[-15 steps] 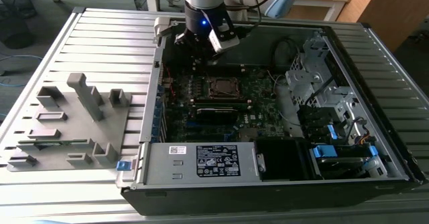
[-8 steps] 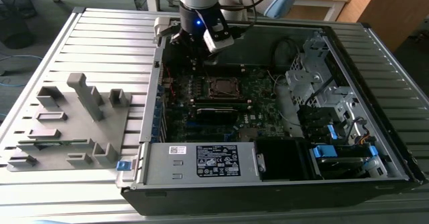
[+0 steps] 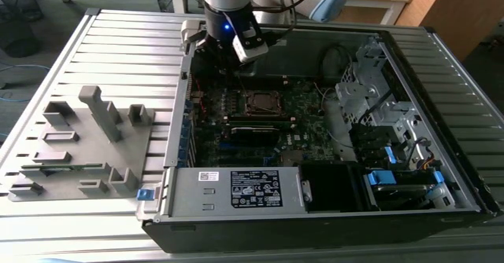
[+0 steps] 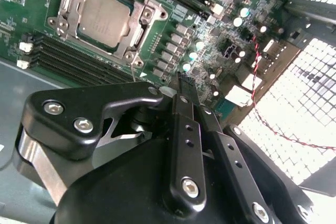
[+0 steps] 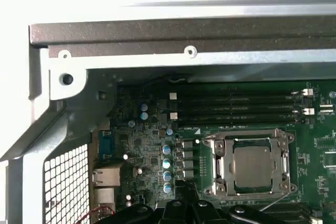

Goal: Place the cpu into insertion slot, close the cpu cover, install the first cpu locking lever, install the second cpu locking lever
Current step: 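Install the first cpu locking lever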

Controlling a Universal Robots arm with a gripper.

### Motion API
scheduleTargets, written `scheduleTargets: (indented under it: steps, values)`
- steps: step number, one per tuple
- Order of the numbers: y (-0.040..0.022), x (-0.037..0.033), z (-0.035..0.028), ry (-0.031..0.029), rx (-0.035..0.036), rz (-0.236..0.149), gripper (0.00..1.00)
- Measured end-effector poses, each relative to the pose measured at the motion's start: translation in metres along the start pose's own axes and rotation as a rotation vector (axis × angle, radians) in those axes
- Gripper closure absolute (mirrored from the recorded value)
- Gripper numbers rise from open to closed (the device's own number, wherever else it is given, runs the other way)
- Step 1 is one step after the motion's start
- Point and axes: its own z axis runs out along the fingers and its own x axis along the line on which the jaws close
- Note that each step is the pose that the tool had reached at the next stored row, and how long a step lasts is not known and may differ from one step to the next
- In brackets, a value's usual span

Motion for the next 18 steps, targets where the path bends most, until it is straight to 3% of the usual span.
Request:
scheduleTargets:
  steps: [3,7,12,18]
  values:
    - [0.0006,0.0005,0.0004,0.0005,-0.0117,0.001,0.9]
    - [0.0021,0.0009,0.0006,0.0009,-0.0185,0.001,0.9]
    - [0.0052,0.0012,0.0008,0.0009,-0.0194,0.001,0.9]
    - [0.013,0.0018,0.003,0.0008,-0.0194,0.001,0.9]
